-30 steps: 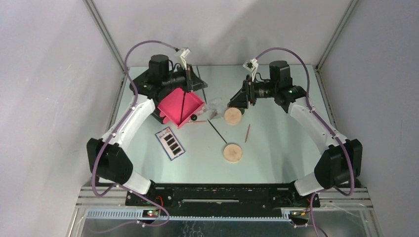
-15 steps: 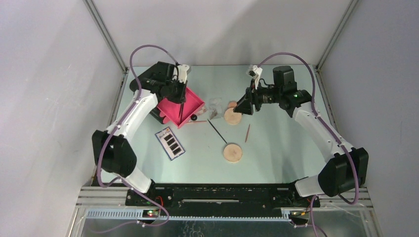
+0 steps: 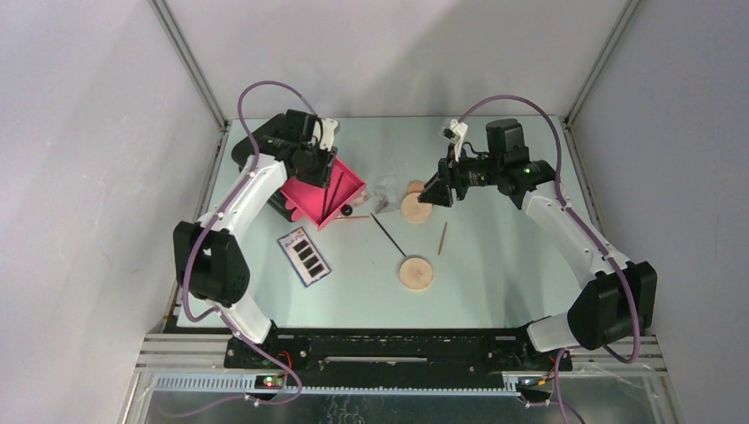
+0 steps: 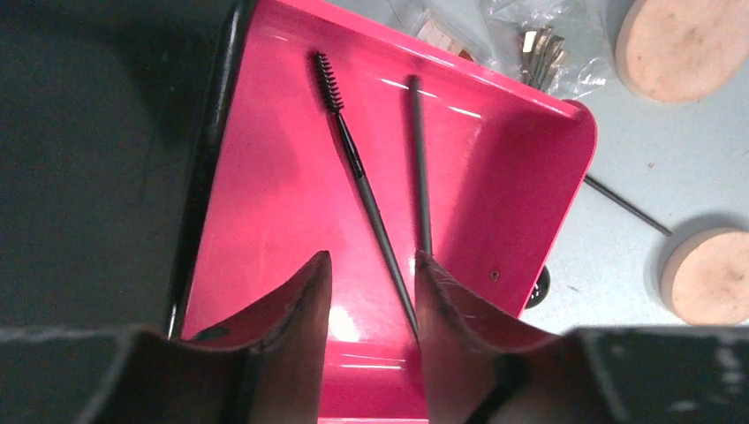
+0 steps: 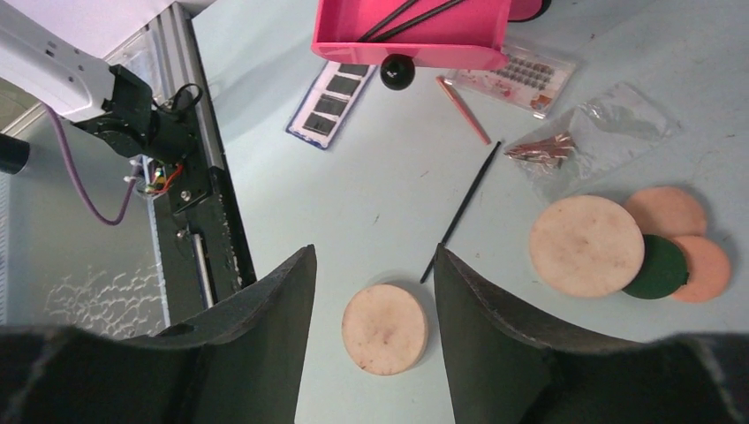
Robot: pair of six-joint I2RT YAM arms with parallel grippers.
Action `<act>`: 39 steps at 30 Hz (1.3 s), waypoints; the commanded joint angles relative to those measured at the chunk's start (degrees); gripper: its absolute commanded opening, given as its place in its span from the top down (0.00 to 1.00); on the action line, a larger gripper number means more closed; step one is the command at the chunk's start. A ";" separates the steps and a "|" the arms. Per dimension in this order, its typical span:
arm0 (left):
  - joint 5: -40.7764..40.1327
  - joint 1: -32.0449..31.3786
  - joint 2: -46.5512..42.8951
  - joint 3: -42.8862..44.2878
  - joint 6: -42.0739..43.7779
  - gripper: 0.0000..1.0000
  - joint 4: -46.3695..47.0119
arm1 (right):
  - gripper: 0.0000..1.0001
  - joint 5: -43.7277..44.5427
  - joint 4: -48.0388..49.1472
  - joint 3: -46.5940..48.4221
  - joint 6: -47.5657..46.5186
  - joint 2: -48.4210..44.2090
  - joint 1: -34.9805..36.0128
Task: Organize the makeup
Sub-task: Place the makeup brush in the drawer, then pick up the makeup brush from the center of the board.
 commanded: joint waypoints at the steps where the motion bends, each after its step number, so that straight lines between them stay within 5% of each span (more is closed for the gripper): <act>1: -1.31 0.41 -1.56 3.36 0.03 0.52 0.43 | 0.39 4.65 -0.49 0.19 -2.01 -0.17 -0.31; 12: 8.21 0.41 -15.48 -5.21 2.08 0.23 5.49 | 0.35 31.22 -3.29 -5.30 -2.97 4.53 2.30; 20: 7.21 0.41 -26.90 -13.15 3.51 0.01 13.00 | 0.25 40.87 -1.98 -7.91 1.12 12.58 3.86; 39: 6.57 0.41 -30.03 -16.21 3.40 0.00 15.43 | 0.32 44.25 -0.57 -8.02 3.55 22.14 6.38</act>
